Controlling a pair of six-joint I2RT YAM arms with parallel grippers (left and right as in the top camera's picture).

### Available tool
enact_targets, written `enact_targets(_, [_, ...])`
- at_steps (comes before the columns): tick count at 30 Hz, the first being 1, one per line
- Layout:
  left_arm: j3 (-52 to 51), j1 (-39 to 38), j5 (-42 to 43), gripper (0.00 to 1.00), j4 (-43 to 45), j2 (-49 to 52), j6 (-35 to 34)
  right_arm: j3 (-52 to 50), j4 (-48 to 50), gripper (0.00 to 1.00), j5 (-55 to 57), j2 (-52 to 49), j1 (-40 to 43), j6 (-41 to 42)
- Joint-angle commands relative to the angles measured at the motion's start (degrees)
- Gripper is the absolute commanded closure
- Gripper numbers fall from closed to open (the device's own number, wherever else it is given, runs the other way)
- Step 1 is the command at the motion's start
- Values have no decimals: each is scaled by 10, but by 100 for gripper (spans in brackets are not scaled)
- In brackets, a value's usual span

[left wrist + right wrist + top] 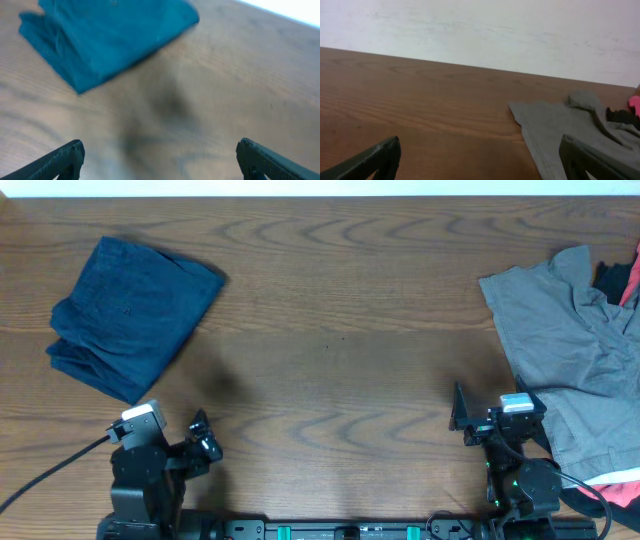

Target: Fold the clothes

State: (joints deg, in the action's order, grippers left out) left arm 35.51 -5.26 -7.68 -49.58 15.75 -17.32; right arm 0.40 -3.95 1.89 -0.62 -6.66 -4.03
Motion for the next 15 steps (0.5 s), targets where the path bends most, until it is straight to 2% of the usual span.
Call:
enact_targets(1, [-59,11,6,2,48,-37,20,-1,-2,1,-4,3,-2,-7])
enact_targets(6, [-153,21,48,2,161,-81,53,-1,-2,1,-4,3,-2,-7])
enact_targets(15, [-292,21,49,2,399,-144,88,-1,-2,1,-4,3,-2,-7])
